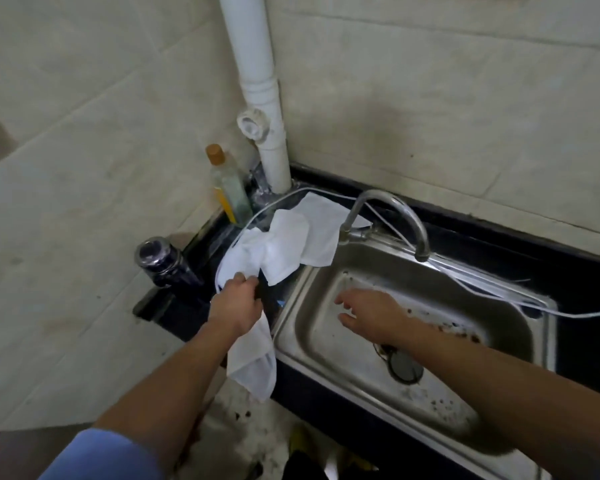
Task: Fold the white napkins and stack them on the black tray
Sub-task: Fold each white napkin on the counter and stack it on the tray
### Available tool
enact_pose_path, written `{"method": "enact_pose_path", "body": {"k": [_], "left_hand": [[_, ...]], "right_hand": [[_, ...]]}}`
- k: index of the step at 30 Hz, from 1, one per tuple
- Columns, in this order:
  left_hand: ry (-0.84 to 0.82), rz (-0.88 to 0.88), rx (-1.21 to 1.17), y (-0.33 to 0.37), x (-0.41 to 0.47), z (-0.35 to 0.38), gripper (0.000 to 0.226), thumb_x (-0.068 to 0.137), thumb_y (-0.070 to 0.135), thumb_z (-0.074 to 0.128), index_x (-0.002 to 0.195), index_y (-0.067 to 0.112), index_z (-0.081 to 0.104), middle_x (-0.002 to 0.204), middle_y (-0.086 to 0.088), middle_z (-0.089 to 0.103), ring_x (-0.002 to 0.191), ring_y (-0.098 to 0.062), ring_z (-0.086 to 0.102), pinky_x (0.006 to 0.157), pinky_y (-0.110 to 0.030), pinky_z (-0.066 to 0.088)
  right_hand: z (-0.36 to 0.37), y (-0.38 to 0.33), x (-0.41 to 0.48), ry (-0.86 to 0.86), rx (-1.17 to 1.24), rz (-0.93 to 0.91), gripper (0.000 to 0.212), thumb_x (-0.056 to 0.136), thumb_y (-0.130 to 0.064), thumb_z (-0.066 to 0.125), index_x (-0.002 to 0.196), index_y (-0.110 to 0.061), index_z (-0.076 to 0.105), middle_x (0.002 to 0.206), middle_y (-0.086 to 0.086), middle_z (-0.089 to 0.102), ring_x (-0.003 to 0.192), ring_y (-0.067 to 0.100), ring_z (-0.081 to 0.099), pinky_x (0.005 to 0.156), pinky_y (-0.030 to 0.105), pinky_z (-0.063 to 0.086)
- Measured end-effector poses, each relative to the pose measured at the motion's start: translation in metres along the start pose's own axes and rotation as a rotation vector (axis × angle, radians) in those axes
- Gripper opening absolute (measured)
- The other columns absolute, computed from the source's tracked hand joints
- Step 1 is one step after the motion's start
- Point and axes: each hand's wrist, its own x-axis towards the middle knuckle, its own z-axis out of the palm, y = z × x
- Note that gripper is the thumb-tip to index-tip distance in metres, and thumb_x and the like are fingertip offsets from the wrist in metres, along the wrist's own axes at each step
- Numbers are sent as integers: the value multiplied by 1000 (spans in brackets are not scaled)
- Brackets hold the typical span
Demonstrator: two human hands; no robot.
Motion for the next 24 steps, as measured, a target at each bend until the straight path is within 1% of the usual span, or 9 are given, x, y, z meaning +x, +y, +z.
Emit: {"method": "enact_pose_path", "body": {"k": [4, 9, 11, 12, 14, 16, 20, 22, 24], "left_hand": [[38, -52, 53, -16, 50, -6, 46, 89, 27, 54, 131, 11, 42, 129, -14, 41, 121, -34, 41, 88, -45, 45], [15, -77, 109, -34, 108, 3, 65, 85, 27, 61, 141, 11, 31, 136, -17, 40, 126, -36, 38, 97, -47, 39], [-21, -51, 199, -39, 125, 7, 57, 86, 22, 59, 137, 10, 35, 134, -17, 46, 125, -35, 41, 100, -47, 35], [-2, -17, 240, -40, 130, 10, 44, 86, 18, 56, 128, 9, 45, 126, -17, 53, 121, -35, 45, 99, -47, 34], [82, 43, 234, -40, 137, 10, 16, 85, 10, 53, 99, 7, 58, 104, -16, 62, 108, -35, 51, 95, -45, 35], [142, 88, 138, -35, 141, 6, 9, 82, 7, 53, 85, 4, 61, 95, -18, 62, 100, -37, 54, 89, -46, 38], [203, 243, -116, -12, 136, -12, 8, 83, 5, 55, 86, -2, 56, 96, -23, 56, 83, -38, 57, 67, -41, 42], [213, 321, -179, 3, 126, -20, 9, 85, 4, 54, 91, -2, 56, 95, -22, 57, 80, -37, 57, 66, -41, 45], [222, 414, -187, 21, 111, -24, 8, 87, 4, 53, 93, -1, 57, 87, -20, 60, 76, -35, 58, 64, -40, 45]], "right_hand": [[4, 6, 21, -48, 8, 37, 41, 96, -43, 47, 134, -29, 49, 131, -4, 57, 114, 16, 57, 97, 33, 45], [12, 12, 33, -50, 62, 164, 41, 95, -43, 49, 134, -28, 50, 129, -3, 58, 113, 15, 57, 95, 30, 44], [16, 14, 35, -52, 79, 209, 41, 95, -43, 49, 134, -28, 50, 128, -2, 59, 112, 16, 57, 94, 31, 45], [19, 15, 35, -44, 84, 226, 41, 95, -42, 50, 133, -28, 51, 127, -2, 60, 111, 16, 57, 93, 31, 46], [23, 15, 33, -26, 88, 264, 39, 95, -42, 51, 131, -28, 52, 124, -3, 62, 109, 16, 58, 92, 31, 47], [26, 14, 30, -14, 99, 296, 38, 94, -42, 52, 129, -29, 54, 122, -4, 63, 106, 15, 60, 90, 29, 46], [22, 13, 19, -6, 79, 315, 38, 94, -43, 52, 129, -27, 54, 121, -3, 64, 105, 16, 61, 87, 29, 47], [17, 16, 10, 13, 67, 328, 39, 94, -44, 52, 129, -27, 54, 121, -1, 64, 105, 17, 61, 85, 29, 47], [12, 22, -6, 31, 75, 359, 39, 94, -44, 52, 129, -27, 54, 121, -1, 64, 106, 18, 60, 85, 30, 46]]}}
